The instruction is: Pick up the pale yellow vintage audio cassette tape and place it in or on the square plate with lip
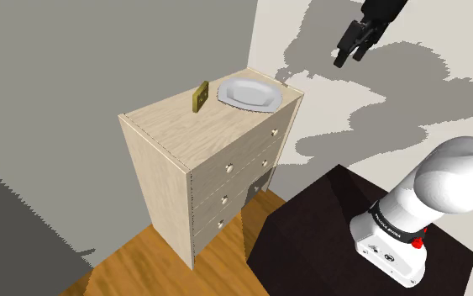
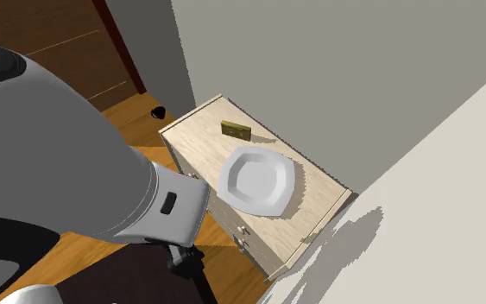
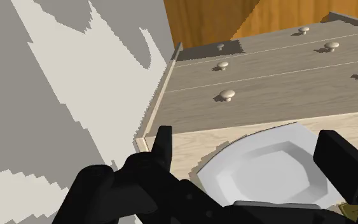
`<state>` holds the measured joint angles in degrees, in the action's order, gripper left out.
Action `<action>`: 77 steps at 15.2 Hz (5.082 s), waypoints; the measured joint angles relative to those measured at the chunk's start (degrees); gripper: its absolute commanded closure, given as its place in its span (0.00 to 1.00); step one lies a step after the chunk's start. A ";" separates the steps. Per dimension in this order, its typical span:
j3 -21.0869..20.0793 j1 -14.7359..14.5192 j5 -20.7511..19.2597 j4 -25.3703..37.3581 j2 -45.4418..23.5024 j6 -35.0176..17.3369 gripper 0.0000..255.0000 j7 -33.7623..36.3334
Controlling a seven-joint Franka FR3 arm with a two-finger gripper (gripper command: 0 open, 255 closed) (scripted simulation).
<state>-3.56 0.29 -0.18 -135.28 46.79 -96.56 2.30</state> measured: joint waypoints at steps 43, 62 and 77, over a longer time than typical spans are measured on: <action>-23.73 -1.52 -11.78 51.14 -72.88 -10.50 0.00 73.94; -23.87 -1.51 -11.49 52.57 -72.35 -8.63 1.00 73.69; -24.11 -1.23 -10.52 60.87 -70.71 1.01 1.00 71.88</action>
<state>-27.67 -0.93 -10.70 -74.41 -23.92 -95.56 74.17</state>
